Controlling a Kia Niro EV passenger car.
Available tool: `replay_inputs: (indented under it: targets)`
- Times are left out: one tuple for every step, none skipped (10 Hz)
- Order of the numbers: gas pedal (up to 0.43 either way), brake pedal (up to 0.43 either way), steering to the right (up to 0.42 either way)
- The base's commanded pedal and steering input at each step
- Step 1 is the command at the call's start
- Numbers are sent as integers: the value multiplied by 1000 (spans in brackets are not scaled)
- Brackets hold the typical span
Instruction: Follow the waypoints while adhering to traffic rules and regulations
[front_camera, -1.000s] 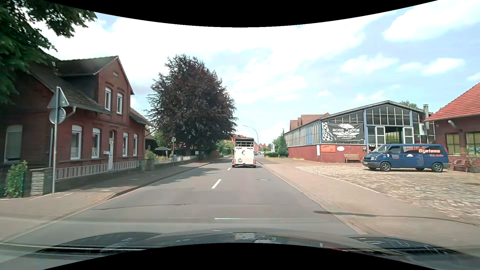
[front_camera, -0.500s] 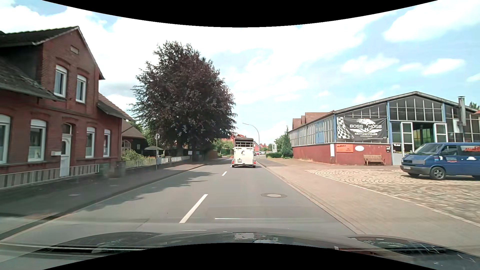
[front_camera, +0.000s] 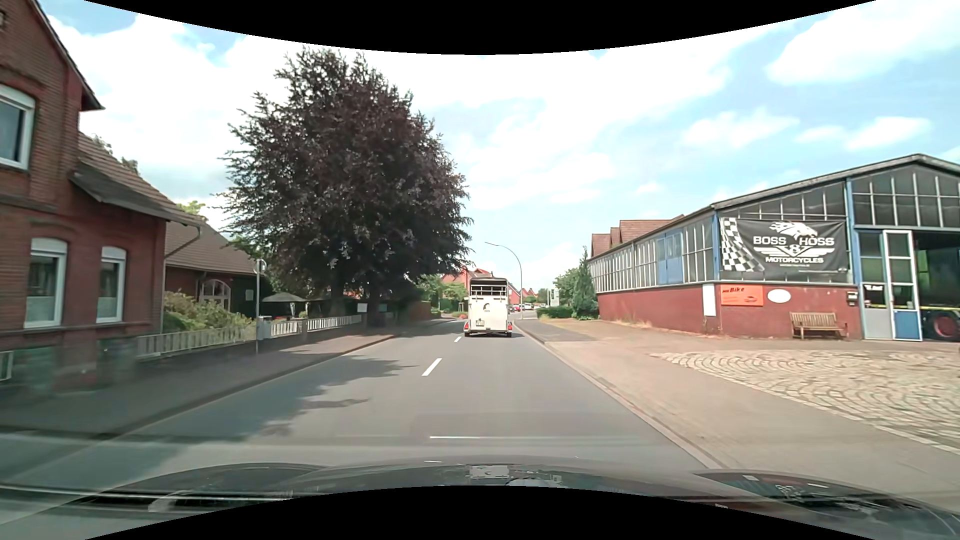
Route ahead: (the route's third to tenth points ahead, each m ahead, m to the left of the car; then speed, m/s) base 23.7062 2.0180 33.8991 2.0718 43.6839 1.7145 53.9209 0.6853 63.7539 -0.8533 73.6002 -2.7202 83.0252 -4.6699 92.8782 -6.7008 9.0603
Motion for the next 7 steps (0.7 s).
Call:
replay_inputs:
  targets:
    - [157,0,-4]
    - [157,0,-4]
    - [157,0,-5]
    - [157,0,-5]
    - [157,0,-5]
    - [157,0,-5]
    - [138,0,-5]
